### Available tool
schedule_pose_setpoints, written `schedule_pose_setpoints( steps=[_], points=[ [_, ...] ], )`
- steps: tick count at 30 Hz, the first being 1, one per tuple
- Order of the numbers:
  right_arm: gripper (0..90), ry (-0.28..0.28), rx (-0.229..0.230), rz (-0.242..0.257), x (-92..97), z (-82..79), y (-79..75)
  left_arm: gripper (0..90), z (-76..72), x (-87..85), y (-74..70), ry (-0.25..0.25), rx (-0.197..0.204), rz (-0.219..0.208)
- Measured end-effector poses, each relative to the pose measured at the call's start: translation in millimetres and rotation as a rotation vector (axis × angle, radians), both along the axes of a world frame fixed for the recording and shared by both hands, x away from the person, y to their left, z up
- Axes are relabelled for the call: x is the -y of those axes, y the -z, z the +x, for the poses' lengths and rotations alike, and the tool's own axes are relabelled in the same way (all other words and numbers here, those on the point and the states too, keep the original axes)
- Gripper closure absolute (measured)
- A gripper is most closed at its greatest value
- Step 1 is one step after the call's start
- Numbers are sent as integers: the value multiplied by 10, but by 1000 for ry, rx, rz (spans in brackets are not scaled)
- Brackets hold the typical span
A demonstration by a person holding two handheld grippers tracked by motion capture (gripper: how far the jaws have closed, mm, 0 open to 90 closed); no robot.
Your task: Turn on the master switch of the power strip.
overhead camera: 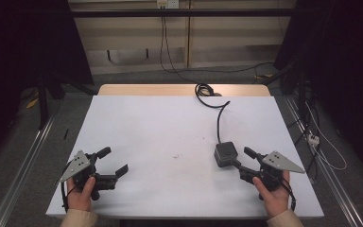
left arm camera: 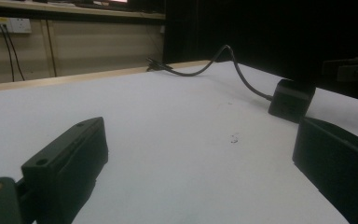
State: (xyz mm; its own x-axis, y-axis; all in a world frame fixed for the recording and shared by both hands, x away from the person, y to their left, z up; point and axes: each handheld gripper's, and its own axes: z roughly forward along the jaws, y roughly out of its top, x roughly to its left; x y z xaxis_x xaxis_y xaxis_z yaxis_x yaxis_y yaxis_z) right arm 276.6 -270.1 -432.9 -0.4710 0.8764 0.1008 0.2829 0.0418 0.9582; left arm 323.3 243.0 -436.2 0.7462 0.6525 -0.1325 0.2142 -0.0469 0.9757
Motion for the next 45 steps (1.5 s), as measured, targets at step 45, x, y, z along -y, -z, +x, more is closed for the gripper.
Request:
schedule_pose_setpoints(
  steps=[45],
  points=[
    [734, -69, -36, -59, -20, 114, -64, 30, -18, 5, 1, -12, 3, -4]
  ],
)
